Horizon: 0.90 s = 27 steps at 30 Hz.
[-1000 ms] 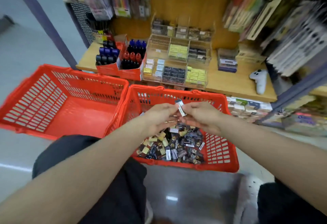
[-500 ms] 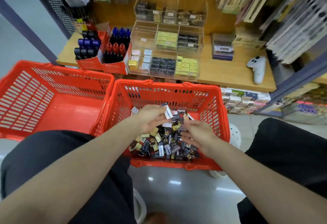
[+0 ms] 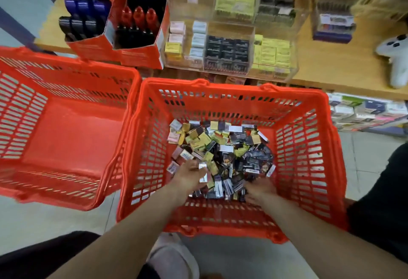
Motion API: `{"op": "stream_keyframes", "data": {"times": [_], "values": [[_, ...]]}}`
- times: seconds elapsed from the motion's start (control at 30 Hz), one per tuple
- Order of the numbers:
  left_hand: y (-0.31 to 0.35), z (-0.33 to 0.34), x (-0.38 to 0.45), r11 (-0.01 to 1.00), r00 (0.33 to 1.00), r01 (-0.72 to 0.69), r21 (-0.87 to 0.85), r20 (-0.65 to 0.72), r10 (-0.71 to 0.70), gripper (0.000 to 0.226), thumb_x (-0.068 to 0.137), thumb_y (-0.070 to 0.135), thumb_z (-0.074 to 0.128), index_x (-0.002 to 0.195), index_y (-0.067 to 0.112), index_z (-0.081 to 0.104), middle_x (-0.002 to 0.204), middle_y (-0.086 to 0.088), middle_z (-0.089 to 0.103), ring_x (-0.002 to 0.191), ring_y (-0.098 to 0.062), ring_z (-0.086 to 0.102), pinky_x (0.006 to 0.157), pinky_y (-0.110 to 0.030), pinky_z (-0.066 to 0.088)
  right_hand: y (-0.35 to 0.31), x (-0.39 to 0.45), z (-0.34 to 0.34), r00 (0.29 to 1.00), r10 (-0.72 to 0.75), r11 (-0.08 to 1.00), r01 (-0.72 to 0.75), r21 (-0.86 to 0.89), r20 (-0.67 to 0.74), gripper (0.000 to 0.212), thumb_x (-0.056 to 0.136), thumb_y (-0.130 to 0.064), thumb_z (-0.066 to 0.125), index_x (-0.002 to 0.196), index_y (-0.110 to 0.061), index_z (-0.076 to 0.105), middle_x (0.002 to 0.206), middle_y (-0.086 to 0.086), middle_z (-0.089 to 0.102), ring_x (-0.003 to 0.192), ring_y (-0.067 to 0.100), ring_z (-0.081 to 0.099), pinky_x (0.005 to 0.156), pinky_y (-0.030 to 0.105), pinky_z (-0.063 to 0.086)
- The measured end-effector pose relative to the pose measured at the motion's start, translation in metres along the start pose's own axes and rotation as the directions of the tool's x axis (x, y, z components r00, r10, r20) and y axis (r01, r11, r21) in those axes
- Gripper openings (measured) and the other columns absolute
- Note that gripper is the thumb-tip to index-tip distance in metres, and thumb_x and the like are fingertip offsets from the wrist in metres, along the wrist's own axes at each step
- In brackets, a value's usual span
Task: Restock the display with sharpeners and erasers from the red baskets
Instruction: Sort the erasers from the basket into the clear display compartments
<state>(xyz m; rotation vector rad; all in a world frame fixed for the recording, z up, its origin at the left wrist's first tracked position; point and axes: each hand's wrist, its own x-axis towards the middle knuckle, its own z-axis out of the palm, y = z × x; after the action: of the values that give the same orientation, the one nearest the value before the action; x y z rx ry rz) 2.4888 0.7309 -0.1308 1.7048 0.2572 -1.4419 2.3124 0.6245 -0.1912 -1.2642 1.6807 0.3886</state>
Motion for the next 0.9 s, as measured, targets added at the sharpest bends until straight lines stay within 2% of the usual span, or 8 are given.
{"op": "stream_keyframes", "data": {"times": [0.23, 0.37, 0.47, 0.6, 0.67, 0.77, 0.83, 0.9], "values": [[-0.005, -0.013, 0.016, 0.986, 0.998, -0.054, 0.156, 0.033, 0.049, 0.011, 0.1, 0.016, 0.056, 0.106, 0.015, 0.047, 0.098, 0.003, 0.06, 0.084, -0.01, 0.063, 0.069, -0.022, 0.057, -0.007, 0.014, 0.008, 0.997, 0.041, 0.986, -0.052, -0.157, -0.071, 0.034, 0.089, -0.024, 0.065, 0.117, -0.005, 0.065, 0.119, 0.015, 0.066, 0.111, 0.031, 0.062, 0.09, 0.033, 0.05], [0.006, -0.001, 0.013, 0.966, 0.989, -0.101, 0.239, 0.126, 0.073, 0.017, 0.102, 0.012, 0.049, 0.119, 0.011, 0.046, 0.109, -0.011, 0.067, 0.095, -0.02, 0.063, 0.082, -0.027, 0.055, -0.024, -0.002, -0.014, 0.979, -0.151, 0.977, 0.127, -0.171, -0.139, 0.009, 0.091, -0.025, 0.069, 0.082, -0.021, 0.07, 0.108, 0.007, 0.071, 0.09, 0.021, 0.065, 0.083, 0.033, 0.053], [0.008, 0.01, 0.011, 0.966, 0.977, -0.134, 0.223, 0.193, 0.091, 0.019, 0.103, 0.013, 0.048, 0.122, 0.012, 0.05, 0.113, -0.012, 0.066, 0.107, -0.023, 0.064, 0.091, -0.033, 0.053, -0.045, -0.019, -0.034, 0.94, -0.333, 0.937, 0.339, 0.08, -0.079, 0.011, 0.088, -0.023, 0.072, 0.098, -0.018, 0.072, 0.105, -0.001, 0.068, 0.095, 0.017, 0.066, 0.087, 0.032, 0.056], [0.009, 0.021, 0.006, 1.0, 0.959, -0.029, 0.007, 0.283, 0.026, 0.023, 0.098, 0.018, 0.059, 0.121, 0.016, 0.057, 0.13, -0.004, 0.052, 0.122, -0.021, 0.054, 0.085, -0.039, 0.058, -0.069, -0.04, -0.031, 0.887, -0.445, 0.871, 0.397, 0.289, 0.123, 0.022, 0.087, -0.018, 0.073, 0.109, -0.02, 0.073, 0.099, -0.007, 0.07, 0.082, 0.005, 0.068, 0.07, 0.016, 0.057], [0.007, 0.02, 0.005, 0.994, 0.94, 0.027, -0.108, 0.34, 0.012, 0.028, 0.091, 0.015, 0.069, 0.118, 0.016, 0.061, 0.134, -0.003, 0.044, 0.126, -0.022, 0.051, 0.082, -0.042, 0.059, -0.073, -0.044, -0.022, 0.87, -0.456, 0.863, 0.38, 0.333, 0.187, 0.02, 0.089, -0.018, 0.071, 0.108, -0.021, 0.073, 0.1, -0.005, 0.071, 0.083, 0.005, 0.07, 0.071, 0.016, 0.056], [0.006, 0.008, 0.007, 0.994, 0.957, -0.015, -0.111, 0.285, 0.047, 0.026, 0.092, 0.007, 0.065, 0.115, 0.018, 0.063, 0.13, -0.008, 0.047, 0.112, -0.023, 0.062, 0.079, -0.037, 0.06, -0.067, -0.041, -0.01, 0.904, -0.345, 0.875, 0.213, 0.435, 0.252, 0.022, 0.097, -0.022, 0.059, 0.114, -0.013, 0.07, 0.099, 0.003, 0.072, 0.082, 0.015, 0.073, 0.072, 0.02, 0.057], [0.005, -0.004, 0.011, 0.993, 0.978, -0.045, -0.108, 0.199, 0.066, 0.025, 0.095, 0.005, 0.061, 0.115, 0.019, 0.063, 0.134, -0.006, 0.041, 0.104, -0.02, 0.061, 0.078, -0.034, 0.06, -0.055, -0.037, -0.004, 0.943, -0.26, 0.965, 0.244, 0.101, 0.206, 0.026, 0.1, -0.027, 0.054, 0.112, -0.008, 0.068, 0.099, 0.003, 0.069, 0.079, 0.017, 0.071, 0.069, 0.023, 0.056], [0.004, -0.017, 0.017, 0.993, 0.99, -0.059, -0.101, 0.123, 0.072, 0.024, 0.096, 0.004, 0.059, 0.115, 0.019, 0.065, 0.138, -0.005, 0.034, 0.104, -0.017, 0.057, 0.08, -0.033, 0.06, -0.043, -0.033, 0.009, 0.955, -0.243, 0.871, 0.292, -0.396, 0.171, 0.032, 0.096, -0.037, 0.06, 0.106, -0.007, 0.066, 0.096, 0.006, 0.068, 0.077, 0.017, 0.066, 0.06, 0.023, 0.047]]}}
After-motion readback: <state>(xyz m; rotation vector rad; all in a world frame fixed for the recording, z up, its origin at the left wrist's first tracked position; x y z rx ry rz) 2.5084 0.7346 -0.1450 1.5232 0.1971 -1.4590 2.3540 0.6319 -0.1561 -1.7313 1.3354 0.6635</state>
